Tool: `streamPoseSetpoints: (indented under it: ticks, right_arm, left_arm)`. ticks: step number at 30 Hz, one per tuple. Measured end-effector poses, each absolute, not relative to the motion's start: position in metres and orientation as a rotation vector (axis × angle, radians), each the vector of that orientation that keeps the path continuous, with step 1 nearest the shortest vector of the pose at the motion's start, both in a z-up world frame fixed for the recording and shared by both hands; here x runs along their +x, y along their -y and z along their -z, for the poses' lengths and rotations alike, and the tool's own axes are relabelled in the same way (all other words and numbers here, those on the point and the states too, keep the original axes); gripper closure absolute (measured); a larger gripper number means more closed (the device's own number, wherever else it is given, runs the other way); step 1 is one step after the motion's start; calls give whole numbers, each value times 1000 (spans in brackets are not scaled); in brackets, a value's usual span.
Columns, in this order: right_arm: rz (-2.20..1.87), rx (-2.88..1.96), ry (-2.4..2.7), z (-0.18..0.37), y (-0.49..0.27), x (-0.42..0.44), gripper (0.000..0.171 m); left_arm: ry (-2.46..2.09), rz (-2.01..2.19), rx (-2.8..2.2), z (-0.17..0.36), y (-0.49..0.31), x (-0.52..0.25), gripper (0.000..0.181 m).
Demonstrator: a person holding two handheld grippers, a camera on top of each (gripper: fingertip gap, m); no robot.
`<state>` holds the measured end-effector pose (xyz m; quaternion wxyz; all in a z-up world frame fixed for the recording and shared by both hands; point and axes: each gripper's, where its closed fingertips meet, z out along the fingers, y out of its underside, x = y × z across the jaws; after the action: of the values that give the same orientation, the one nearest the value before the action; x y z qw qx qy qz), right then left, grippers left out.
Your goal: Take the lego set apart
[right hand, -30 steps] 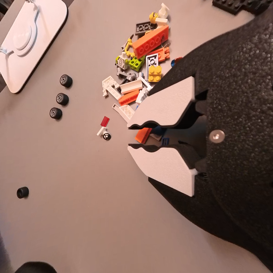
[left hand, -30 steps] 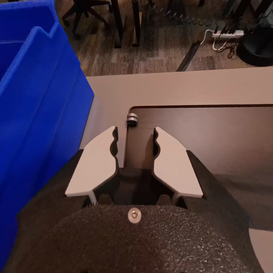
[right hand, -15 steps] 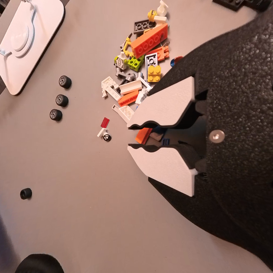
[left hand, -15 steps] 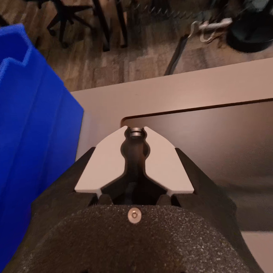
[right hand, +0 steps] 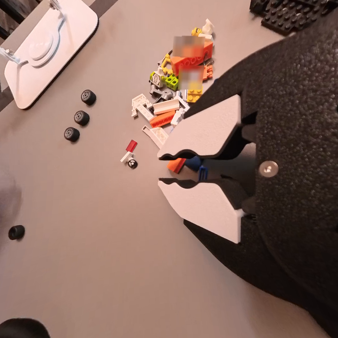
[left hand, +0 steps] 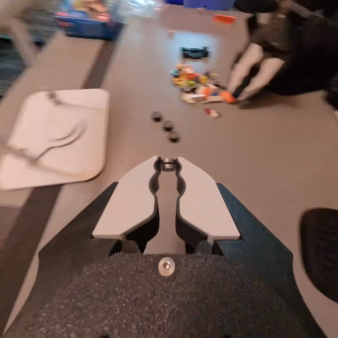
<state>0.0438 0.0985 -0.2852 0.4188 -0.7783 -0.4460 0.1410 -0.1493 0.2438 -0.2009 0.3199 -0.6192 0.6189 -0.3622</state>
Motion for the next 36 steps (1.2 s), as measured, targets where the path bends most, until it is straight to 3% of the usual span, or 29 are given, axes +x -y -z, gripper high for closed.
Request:
streamPoseSetpoints:
  ticks: [5, 13, 22, 30, 36]
  right_arm:
    - [-330, -1920, 1127, 278, -96, 44, 153]
    - [-246, -1882, 1161, 272, -94, 46, 153]
    - [-180, -1846, 1221, 271, -90, 45, 153]
    - [-174, -1838, 1235, 271, -89, 45, 153]
    - [-169, -1838, 1247, 272, -88, 45, 153]
  left_arm:
    - [-1951, 978, -1589, 207, -166, -127, 167]
    - [-2459, 235, -1899, 292, -140, -157, 167]
    - [-2672, -512, -1976, 301, -158, -187, 167]
    - [-2693, -508, -1933, 306, -157, -172, 157]
    - [-2554, -317, -1943, 278, -161, -167, 154]
